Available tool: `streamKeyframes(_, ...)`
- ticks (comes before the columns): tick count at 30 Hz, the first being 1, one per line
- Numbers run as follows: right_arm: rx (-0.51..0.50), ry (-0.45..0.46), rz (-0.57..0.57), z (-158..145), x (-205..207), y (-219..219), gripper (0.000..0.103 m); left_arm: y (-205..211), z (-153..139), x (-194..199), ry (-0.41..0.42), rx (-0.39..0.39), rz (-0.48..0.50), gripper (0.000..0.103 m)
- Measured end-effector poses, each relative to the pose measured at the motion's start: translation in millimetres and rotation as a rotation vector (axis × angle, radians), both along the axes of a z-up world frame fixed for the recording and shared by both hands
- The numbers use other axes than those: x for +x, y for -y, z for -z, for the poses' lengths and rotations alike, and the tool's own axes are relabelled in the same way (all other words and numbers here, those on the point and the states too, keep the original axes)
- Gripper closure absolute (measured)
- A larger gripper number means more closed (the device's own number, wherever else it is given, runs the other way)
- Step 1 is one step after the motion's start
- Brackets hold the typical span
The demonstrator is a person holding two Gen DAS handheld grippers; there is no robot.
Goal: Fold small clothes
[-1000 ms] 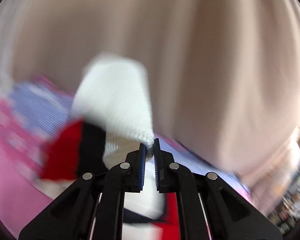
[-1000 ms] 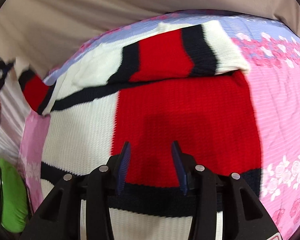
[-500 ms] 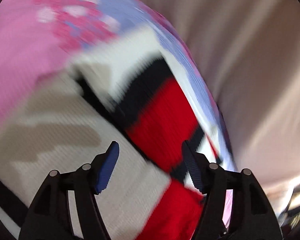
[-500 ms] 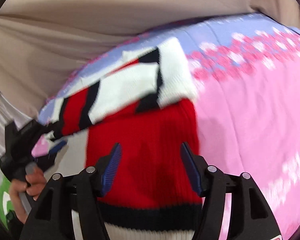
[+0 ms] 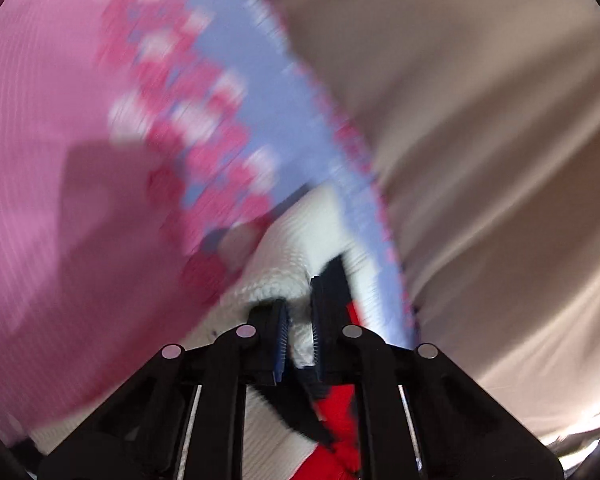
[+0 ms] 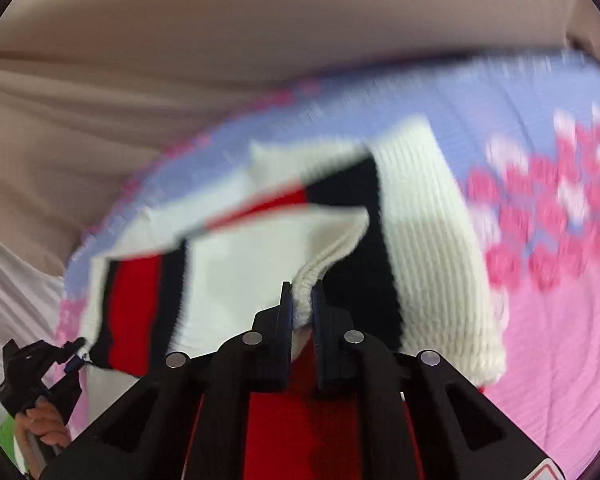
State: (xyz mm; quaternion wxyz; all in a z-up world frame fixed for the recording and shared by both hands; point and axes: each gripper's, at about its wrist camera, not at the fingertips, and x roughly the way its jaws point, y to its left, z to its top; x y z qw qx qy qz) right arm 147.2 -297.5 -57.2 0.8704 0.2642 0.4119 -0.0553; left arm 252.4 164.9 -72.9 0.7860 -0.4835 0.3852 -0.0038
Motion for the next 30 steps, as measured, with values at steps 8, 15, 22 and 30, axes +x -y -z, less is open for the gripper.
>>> streamKeyframes(8,0.002,-0.078,0.055,31.6,5.4,39.8,0.095,5.1,60.1,-6.6,-0.090,0.111,0.013,0.093)
streamKeyframes(15,-0.098,-0.075,0.181,7.7,-23.0,36.4,0.078,6.9,62.5,-20.4,-0.002,0.144,0.058,0.093)
streamKeyframes(22,-0.059,0.037,-0.361,-39.0,64.8,-128.6,0.078,8.9,66.6,-21.1,0.104,0.211,0.140,0.093)
streamKeyframes(30,-0.060,-0.164,-0.673,26.7,198.5,-273.4,0.103,1.9,73.5,-34.0,0.174,0.190,0.181,0.093)
